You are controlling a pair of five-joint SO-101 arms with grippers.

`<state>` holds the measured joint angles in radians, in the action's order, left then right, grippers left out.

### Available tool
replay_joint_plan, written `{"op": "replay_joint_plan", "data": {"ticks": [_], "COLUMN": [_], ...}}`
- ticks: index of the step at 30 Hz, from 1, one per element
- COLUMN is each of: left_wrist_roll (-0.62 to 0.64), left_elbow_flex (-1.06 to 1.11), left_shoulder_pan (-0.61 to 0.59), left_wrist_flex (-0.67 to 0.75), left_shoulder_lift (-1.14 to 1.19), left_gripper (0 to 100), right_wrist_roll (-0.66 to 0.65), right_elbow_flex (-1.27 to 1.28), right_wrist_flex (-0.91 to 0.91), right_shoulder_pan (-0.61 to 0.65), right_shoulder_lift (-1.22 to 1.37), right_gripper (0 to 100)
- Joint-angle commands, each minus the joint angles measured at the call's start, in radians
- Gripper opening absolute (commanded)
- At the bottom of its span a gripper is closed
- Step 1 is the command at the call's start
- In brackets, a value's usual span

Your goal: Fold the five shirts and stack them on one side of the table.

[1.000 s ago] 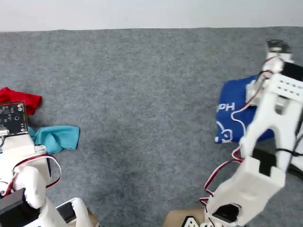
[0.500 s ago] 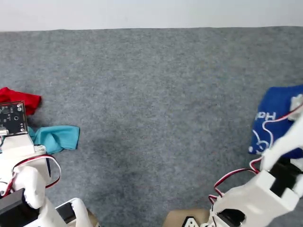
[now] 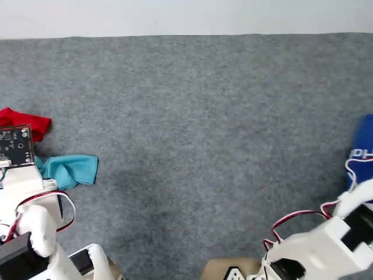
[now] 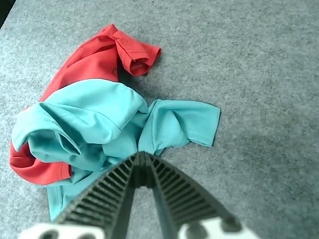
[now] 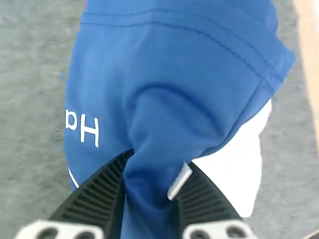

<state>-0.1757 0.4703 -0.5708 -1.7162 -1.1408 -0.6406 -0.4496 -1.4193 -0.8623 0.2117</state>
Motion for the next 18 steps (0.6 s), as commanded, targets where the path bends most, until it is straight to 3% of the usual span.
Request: {"op": "replay_joint_plan", "data": {"ticks": [1,15,18], "left_wrist_roll": [-0.003,-0.006,-0.006], "left_elbow_flex": [-0.002,-0.002,-0.002], "left_shoulder_pan": [0.002,0.002,0.002], "left_wrist_flex": [-0.008,-0.023,-0.028], "left_shoulder_lift": [-0.005,-0.005,-0.005], "left_gripper": [0,0,0], "right_wrist_roll": [-0.017,-0.054,-0.14], "right_elbow_flex": [-0.029,-0.032,-0.032], "right_wrist_flex": [0.059,0.252,0.291], "right_shoulder_pan": [-0.042,-0.131,-0.16], "right_shoulder_lift": [-0.021,0.222,0.232], "right_gripper": [0.9,0.9,3.7]}}
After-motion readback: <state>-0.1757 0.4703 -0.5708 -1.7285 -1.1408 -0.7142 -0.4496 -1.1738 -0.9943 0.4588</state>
